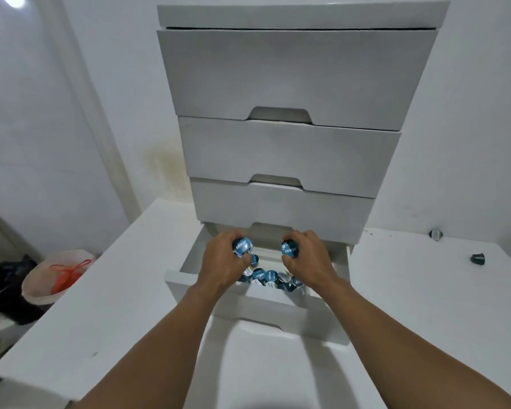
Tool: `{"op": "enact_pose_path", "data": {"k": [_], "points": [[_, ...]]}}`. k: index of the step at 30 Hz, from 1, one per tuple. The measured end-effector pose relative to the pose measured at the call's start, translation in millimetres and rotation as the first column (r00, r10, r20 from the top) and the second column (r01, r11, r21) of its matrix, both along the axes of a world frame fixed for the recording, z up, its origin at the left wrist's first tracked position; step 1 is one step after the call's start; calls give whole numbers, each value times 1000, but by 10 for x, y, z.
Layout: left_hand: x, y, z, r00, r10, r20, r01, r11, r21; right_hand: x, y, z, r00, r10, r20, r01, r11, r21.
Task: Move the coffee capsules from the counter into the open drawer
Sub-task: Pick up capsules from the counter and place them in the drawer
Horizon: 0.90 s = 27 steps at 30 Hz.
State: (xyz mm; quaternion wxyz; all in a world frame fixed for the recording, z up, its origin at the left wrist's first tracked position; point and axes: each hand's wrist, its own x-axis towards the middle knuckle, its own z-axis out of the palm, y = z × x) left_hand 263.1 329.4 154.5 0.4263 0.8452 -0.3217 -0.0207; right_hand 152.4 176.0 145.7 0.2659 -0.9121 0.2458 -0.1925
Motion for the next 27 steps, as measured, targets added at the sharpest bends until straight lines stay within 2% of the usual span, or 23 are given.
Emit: {"op": "enact_pose_path", "data": {"k": [5,11,13,17,20,27], "points": [[371,-262,-285,998,-24,-52,30,991,128,406,-244,-378,994,33,-106,-31,999,16],[589,-568,-689,999,-39,-34,47,963,266,586,-467,-759,982,-17,-190,49,985,163],[627,-675,-805,996,-55,-63,71,954,292,613,-521,-863,980,-28,-198,60,985,159],[737,-916,-995,991,-110,-81,130,938,322,705,-610,-1054,991,-76,-113,90,988,124],[827,-1052,-1135,984,-171,-53,179,916,358,794,-654,-1143,982,-95,-161,122,979,163],[980,-1178,-1330,952,-292,-89,301,845,443,973,-668,-1302,941,-127,-314,197,959,204]]}}
